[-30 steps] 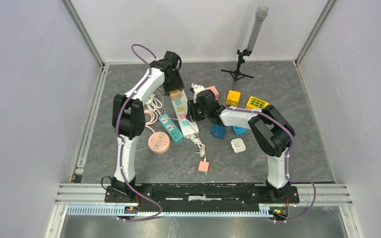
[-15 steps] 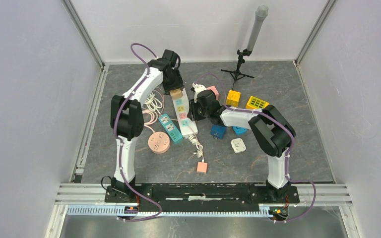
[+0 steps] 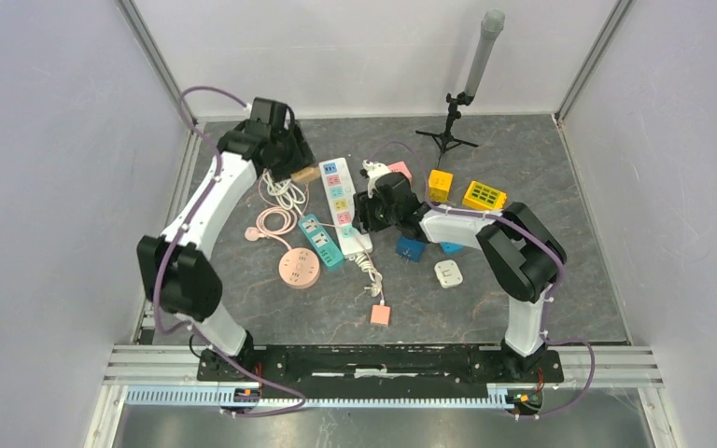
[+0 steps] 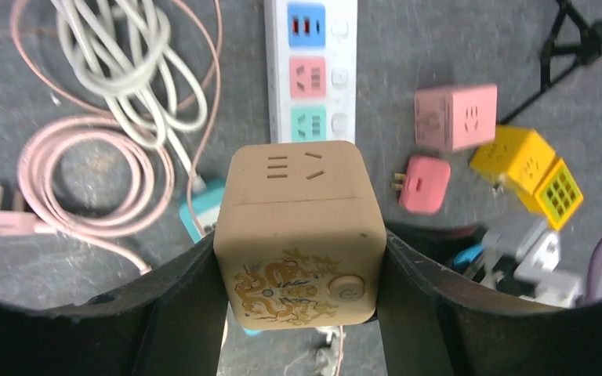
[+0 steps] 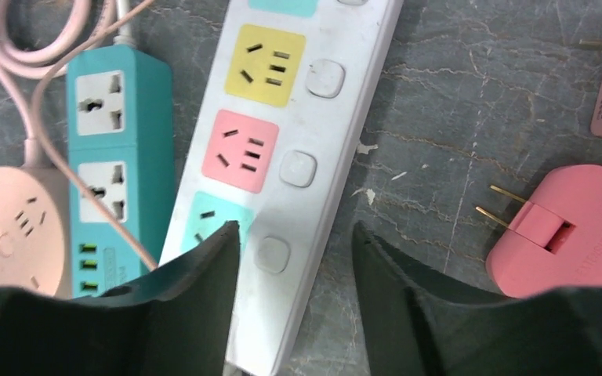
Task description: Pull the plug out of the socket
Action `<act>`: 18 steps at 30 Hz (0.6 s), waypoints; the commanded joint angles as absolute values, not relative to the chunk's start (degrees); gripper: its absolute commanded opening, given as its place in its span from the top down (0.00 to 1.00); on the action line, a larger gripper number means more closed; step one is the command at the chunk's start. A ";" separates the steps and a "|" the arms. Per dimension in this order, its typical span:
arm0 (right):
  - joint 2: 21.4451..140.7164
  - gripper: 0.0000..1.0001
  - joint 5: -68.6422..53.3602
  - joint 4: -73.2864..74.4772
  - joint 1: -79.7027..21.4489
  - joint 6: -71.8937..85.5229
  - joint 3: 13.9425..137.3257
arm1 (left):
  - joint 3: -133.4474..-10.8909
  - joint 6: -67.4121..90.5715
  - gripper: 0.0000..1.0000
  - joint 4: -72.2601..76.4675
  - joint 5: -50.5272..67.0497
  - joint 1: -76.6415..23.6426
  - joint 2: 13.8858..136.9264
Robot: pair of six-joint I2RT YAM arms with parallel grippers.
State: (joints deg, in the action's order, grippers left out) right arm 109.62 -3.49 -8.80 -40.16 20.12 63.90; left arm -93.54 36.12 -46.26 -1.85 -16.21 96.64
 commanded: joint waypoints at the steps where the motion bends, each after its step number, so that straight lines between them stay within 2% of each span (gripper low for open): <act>1: 101.36 0.38 -7.27 -8.62 -38.40 17.26 68.45 | -82.73 36.82 0.66 -41.80 6.23 -17.35 86.90; 5: 96.10 0.35 -7.35 -8.31 -36.46 17.65 68.02 | -71.90 36.21 0.65 -40.19 13.58 -17.84 78.55; 9: 90.44 0.33 -6.52 -8.46 -34.84 19.45 62.59 | -61.96 36.47 0.62 -38.24 23.41 -19.48 72.47; 14: 83.09 0.32 -5.63 -9.50 -33.97 21.25 55.43 | -51.86 39.84 0.60 -35.26 23.35 -26.87 69.33; 18: 78.16 0.31 -5.25 -8.76 -33.93 21.36 51.41 | -45.03 43.89 0.60 -31.50 23.36 -29.10 67.22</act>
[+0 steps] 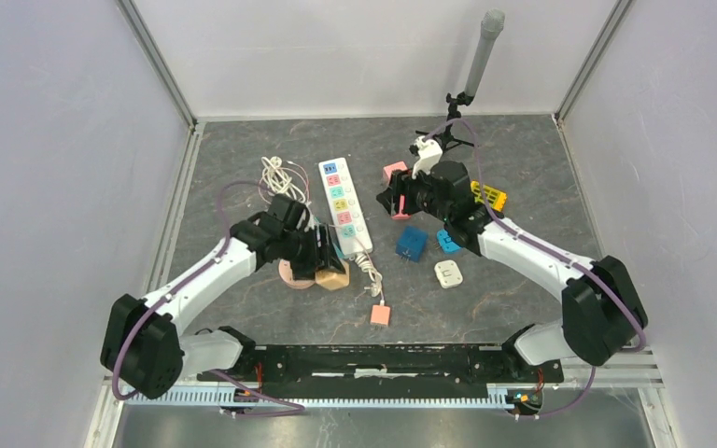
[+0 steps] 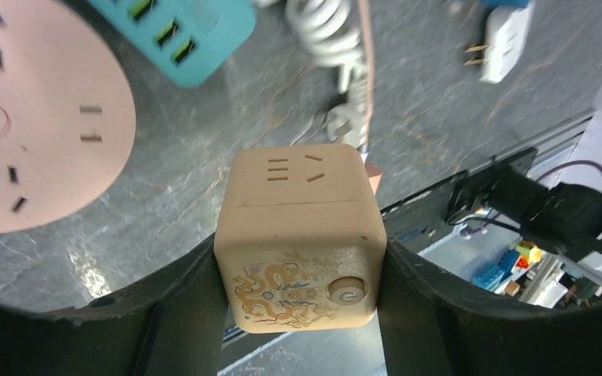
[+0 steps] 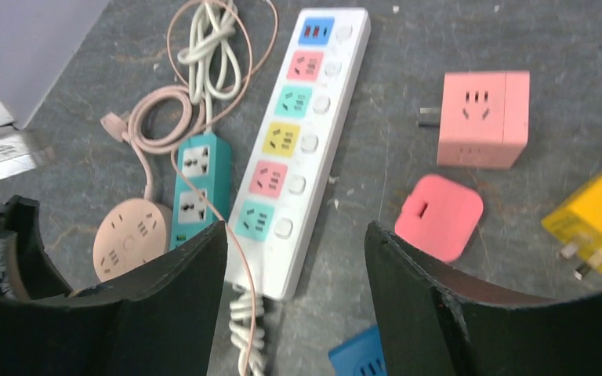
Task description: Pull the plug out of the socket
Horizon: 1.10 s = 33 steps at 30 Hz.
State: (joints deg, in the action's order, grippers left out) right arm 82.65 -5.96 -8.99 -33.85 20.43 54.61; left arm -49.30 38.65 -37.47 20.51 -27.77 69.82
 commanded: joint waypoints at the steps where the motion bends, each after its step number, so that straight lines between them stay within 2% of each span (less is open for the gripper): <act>1: 77.04 0.30 -5.18 -8.52 -33.93 21.34 50.67 | -43.78 44.64 0.60 -30.33 23.59 -29.70 66.69; 10: 69.92 0.28 -3.60 -7.82 -33.93 22.12 45.44 | -37.14 48.33 0.45 -23.68 27.81 -33.74 68.78; 18: 68.13 0.28 -2.94 -8.60 -33.93 22.87 43.68 | -35.81 47.63 0.36 -24.39 23.39 -33.84 70.76; 20: 67.91 0.27 -2.90 -8.51 -33.93 22.63 43.60 | -35.51 47.57 0.30 -24.86 22.17 -33.84 71.08; 26: 67.38 0.26 -2.63 -8.68 -33.84 22.74 42.90 | -38.35 45.02 0.12 -32.52 13.94 -33.85 71.08; 33: 65.41 0.26 -2.31 -7.95 -33.84 22.49 42.45 | -44.20 43.08 0.02 -42.17 5.39 -33.86 67.24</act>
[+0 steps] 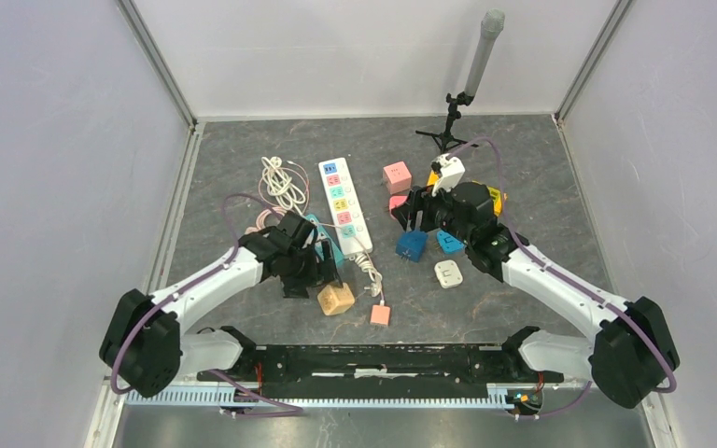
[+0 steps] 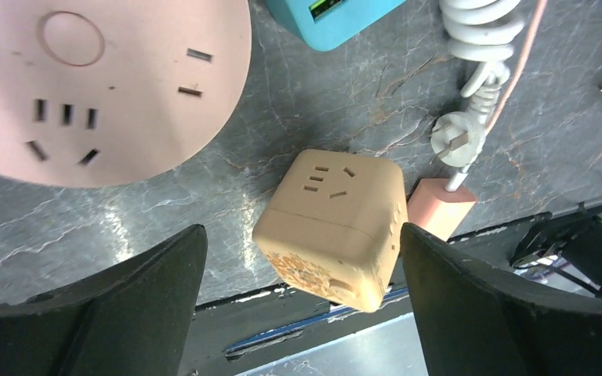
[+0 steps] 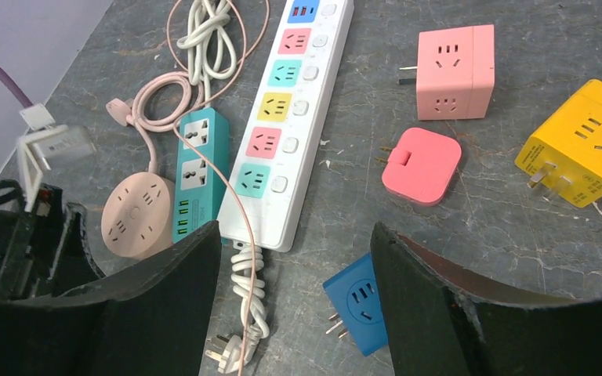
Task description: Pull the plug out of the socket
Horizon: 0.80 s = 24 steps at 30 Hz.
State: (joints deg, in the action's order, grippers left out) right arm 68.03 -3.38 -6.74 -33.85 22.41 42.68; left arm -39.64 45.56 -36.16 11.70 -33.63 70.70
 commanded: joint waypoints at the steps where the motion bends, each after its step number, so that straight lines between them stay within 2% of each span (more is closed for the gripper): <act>1: 64.96 0.25 -2.16 -7.59 -33.84 22.35 42.45 | -44.91 42.90 0.00 -42.84 5.03 -33.86 66.42; 9: 58.52 0.23 5.55 -0.16 -33.84 19.25 42.40 | -54.64 40.79 0.00 -52.34 -2.74 -33.76 59.52; 12: 53.77 0.20 13.45 6.15 -33.84 17.28 42.45 | -60.24 39.03 0.00 -56.96 -9.85 -33.76 57.21; 16: 44.76 0.17 30.35 16.67 -33.84 15.60 44.12 | -66.70 34.73 0.00 -58.91 -16.83 -33.76 51.82; 19: 36.88 0.10 38.57 21.85 -33.79 13.48 46.20 | -75.90 32.15 0.00 -60.90 -22.81 -33.82 47.94; 20: 34.38 0.08 40.51 23.20 -33.83 13.06 47.17 | -73.46 31.50 0.00 -61.28 -24.63 -33.77 46.60; 24: 27.57 0.02 47.43 29.53 -33.84 11.28 53.59 | -76.19 29.03 0.00 -61.46 -29.83 -33.82 39.95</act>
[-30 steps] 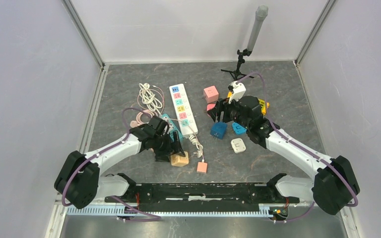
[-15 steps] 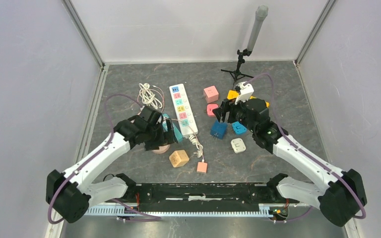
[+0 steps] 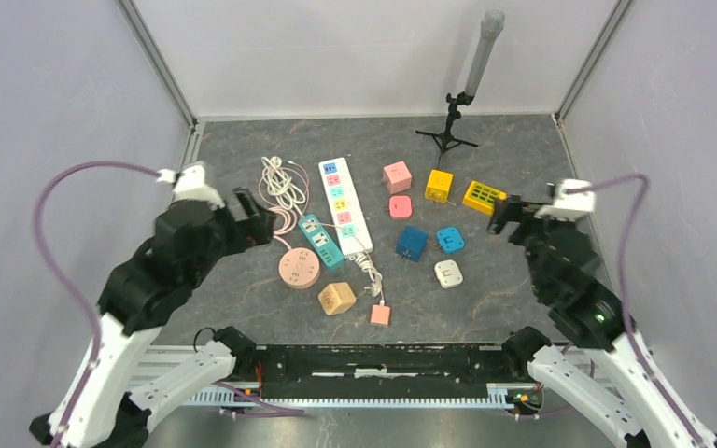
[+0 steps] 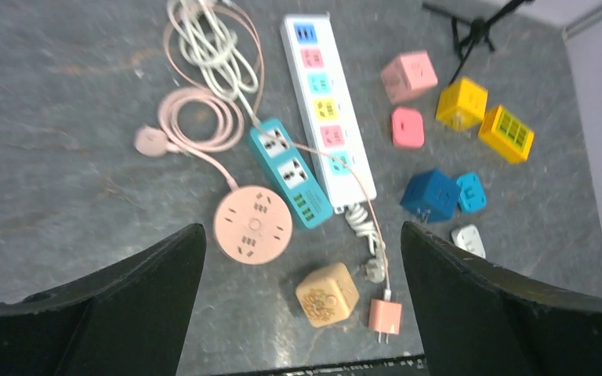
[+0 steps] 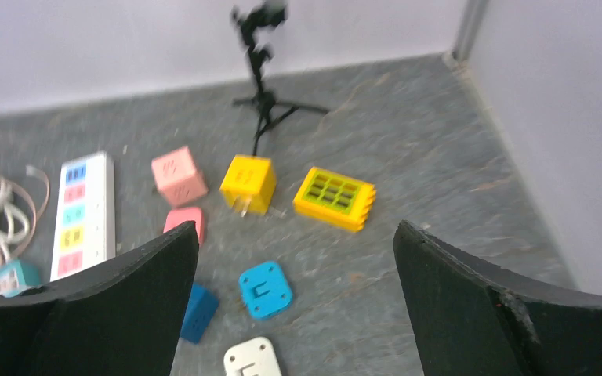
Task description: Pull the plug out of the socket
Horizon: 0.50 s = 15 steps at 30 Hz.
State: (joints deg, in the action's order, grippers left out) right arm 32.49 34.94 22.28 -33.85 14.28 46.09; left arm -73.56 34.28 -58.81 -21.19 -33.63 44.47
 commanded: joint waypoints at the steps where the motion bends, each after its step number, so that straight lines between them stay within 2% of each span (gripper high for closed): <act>1: 26.46 0.02 49.12 31.35 -33.84 11.09 55.29 | -76.86 28.10 0.00 -61.46 -30.24 -33.76 38.76; 7: 22.17 0.02 56.98 39.26 -33.84 11.78 65.05 | -81.20 24.61 0.00 -63.28 -33.16 -33.76 32.33; 15: 19.42 0.02 58.48 38.23 -33.82 11.54 67.50 | -85.09 22.30 0.00 -66.67 -36.55 -33.81 29.11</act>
